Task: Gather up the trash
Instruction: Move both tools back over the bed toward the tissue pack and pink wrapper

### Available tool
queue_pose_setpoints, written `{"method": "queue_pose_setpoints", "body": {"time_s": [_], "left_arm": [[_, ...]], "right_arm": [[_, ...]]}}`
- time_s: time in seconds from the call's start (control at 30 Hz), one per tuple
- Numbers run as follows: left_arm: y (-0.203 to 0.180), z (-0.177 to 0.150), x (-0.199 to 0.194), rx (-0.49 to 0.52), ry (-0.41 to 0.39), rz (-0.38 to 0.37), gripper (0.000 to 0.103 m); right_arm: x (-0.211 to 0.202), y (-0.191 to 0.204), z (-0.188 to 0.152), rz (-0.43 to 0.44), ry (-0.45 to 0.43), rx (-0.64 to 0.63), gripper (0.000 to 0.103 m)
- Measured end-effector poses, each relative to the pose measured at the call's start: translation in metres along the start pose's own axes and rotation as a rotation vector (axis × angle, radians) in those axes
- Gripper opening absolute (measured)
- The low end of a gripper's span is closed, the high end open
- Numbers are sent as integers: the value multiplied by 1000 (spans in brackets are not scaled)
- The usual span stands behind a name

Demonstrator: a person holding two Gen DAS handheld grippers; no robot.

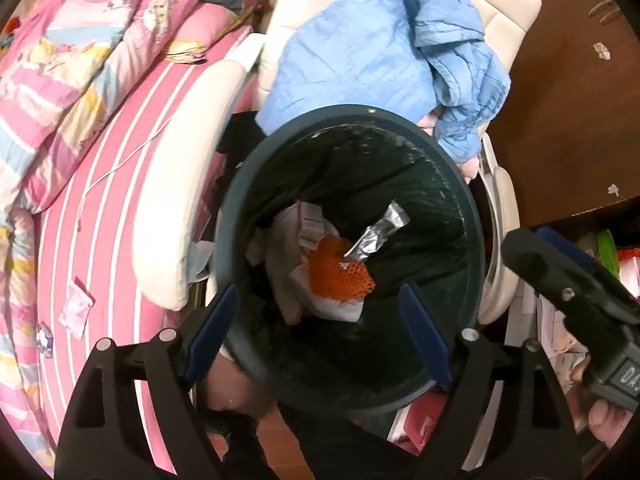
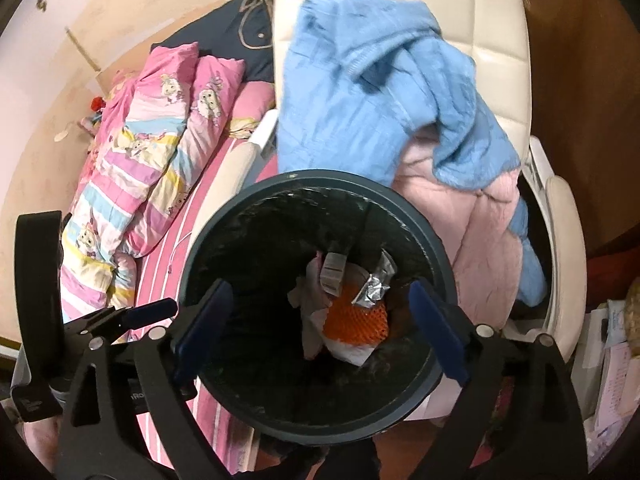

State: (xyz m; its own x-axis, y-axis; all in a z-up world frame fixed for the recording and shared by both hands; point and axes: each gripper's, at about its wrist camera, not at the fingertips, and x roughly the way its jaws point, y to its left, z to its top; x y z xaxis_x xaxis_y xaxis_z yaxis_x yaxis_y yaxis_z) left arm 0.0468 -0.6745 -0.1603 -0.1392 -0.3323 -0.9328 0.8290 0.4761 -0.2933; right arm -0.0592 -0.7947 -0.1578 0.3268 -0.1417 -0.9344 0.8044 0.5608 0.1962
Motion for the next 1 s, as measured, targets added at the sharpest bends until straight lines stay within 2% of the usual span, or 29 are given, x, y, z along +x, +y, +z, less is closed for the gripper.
{"method": "queue_pose_setpoints", "body": {"time_s": [0.2,0.47,0.77,0.83,0.93,1.0], "left_arm": [[33,-24,-30,-22,-35,10,82],[89,-71,-74,-57,-70,27,82],[189,-143,-134,-168,-135,101,82],[217,-163,-145,-212,-139,79,82],[248,-191,-161,-252,-157,157,82],[270,-209,-171,-286,-181,129,82]], "right_arm": [[-12,41,-17,-6,-18,-40,94],[-28,124,-60,36,-16,-113,94],[-41,245,-121,102,-8,-263,94],[-44,274,-137,114,-8,-305,94],[-48,309,-160,122,-6,-352,94],[-47,327,-173,125,-5,-377,94]]}}
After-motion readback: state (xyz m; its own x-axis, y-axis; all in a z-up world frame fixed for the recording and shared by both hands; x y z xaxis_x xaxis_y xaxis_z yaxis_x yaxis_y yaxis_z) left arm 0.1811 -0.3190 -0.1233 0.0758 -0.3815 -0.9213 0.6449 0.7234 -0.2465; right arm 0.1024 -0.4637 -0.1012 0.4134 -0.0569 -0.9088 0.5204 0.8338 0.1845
